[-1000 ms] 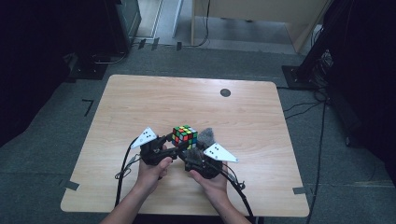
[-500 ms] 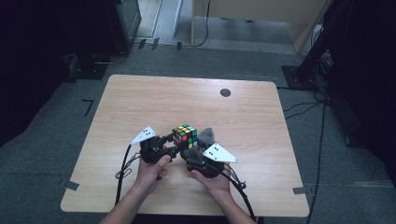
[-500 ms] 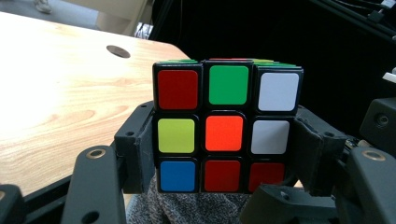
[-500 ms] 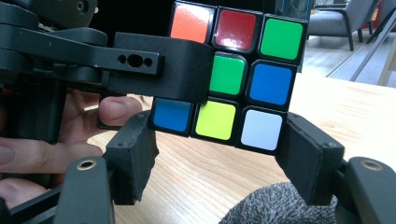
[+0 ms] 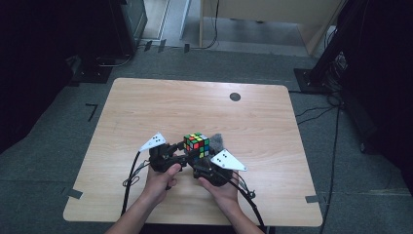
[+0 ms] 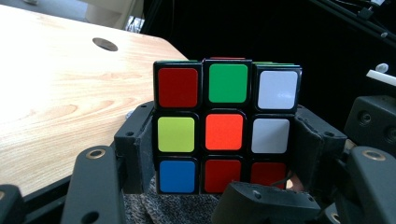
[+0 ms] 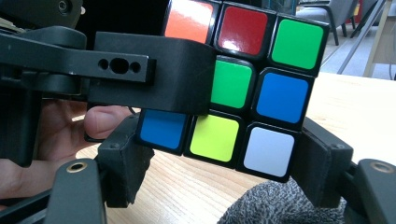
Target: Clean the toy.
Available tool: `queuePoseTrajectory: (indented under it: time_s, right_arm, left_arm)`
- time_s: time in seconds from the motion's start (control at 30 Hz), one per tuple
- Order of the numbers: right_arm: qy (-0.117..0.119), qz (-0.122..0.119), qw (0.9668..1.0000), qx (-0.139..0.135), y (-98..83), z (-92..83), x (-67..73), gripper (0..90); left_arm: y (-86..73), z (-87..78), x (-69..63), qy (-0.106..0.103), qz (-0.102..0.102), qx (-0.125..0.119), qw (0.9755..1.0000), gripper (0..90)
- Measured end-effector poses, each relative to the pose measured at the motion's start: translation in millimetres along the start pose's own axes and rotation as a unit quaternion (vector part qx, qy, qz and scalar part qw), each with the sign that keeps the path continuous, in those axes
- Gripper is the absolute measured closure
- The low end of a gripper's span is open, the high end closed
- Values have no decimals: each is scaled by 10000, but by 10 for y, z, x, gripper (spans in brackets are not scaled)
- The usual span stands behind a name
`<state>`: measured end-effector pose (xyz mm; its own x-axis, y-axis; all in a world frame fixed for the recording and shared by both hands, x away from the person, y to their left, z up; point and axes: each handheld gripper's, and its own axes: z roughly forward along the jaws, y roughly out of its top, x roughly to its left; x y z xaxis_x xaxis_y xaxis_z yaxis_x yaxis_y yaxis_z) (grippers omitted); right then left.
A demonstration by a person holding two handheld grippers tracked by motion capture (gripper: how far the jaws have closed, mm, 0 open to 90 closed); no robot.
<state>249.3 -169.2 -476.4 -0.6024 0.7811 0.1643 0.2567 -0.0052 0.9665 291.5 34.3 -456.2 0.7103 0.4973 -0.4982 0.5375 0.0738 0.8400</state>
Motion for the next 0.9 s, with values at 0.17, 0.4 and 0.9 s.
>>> queuePoseTrajectory:
  time_s: [0.17, 0.4, 0.9]
  right_arm:
    - [2, 46, 10000, -45, 9, -4, -3, 272]
    - [56, -35, 10000, 5, 17, -18, -32, 341]
    - [-142, -347, 9990, -259, 40, -64, -18, 314]
  left_arm:
    - [-2, 2, -8, -40, -67, -7, 10000, 342]
    - [9, -6, 20, -52, -71, 20, 10000, 318]
    - [-10, 11, 3, -191, -167, 98, 9996, 340]
